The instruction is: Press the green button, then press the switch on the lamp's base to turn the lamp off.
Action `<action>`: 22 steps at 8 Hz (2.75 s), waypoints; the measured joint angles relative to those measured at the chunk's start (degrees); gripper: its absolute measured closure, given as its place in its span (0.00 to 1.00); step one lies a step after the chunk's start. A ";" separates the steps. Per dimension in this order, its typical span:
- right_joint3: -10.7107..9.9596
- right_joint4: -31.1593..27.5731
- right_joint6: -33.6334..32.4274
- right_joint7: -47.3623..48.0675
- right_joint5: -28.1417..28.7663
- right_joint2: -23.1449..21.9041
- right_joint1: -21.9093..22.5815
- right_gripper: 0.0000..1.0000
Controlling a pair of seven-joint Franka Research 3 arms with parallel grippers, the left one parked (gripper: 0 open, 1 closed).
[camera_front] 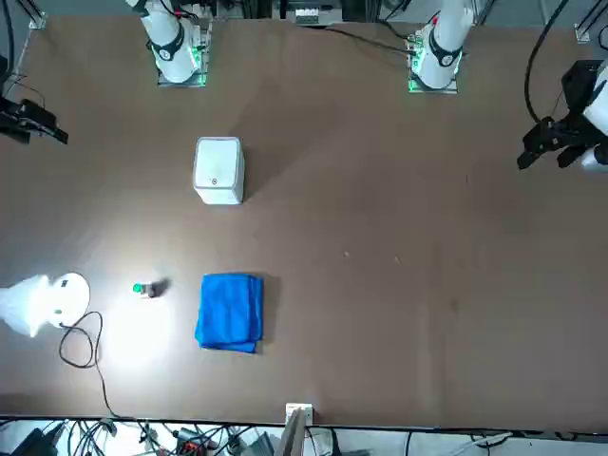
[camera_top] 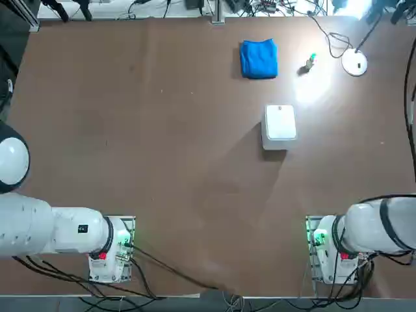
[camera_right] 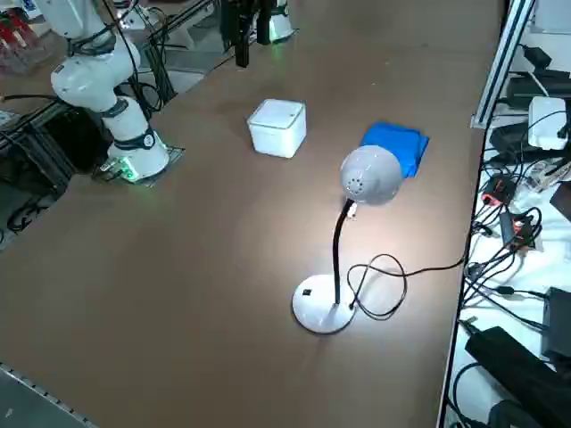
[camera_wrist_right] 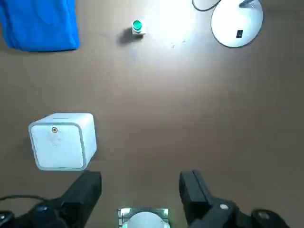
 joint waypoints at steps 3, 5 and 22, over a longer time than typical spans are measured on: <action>-0.06 0.00 -0.35 -0.04 0.00 -0.02 0.14 0.00; -0.09 0.00 -0.40 -0.04 -0.03 0.00 0.14 0.00; -0.07 -10.34 42.45 3.14 -1.38 23.37 4.97 0.98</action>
